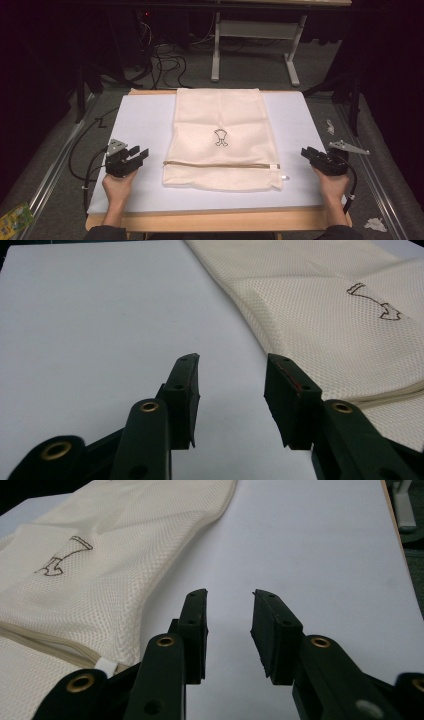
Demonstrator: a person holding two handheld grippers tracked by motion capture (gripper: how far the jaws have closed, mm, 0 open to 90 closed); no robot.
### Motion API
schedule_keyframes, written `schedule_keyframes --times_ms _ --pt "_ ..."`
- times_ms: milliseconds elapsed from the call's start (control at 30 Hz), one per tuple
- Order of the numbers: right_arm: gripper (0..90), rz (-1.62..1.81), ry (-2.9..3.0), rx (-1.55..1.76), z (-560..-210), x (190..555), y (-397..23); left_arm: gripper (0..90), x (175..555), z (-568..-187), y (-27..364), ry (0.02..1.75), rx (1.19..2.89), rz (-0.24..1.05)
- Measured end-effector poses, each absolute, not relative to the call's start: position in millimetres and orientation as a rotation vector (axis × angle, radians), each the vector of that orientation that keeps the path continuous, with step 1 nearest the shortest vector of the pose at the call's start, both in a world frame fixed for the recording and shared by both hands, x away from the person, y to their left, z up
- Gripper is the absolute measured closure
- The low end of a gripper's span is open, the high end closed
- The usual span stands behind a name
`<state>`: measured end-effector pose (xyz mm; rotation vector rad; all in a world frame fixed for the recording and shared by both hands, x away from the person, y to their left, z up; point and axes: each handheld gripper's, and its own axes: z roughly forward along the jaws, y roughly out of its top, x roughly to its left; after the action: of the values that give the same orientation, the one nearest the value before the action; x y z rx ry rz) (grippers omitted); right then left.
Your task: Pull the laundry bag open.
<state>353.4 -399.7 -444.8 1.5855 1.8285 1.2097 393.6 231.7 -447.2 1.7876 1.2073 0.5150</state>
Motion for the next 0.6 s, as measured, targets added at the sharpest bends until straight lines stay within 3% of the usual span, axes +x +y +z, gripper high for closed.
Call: schedule_keyframes --times_ms 600 --pt "68.3 1.142 1.853 1.582 -459.4 363.7 -392.8 56.2 407.9 -466.3 228.8 1.26 1.813 0.505"
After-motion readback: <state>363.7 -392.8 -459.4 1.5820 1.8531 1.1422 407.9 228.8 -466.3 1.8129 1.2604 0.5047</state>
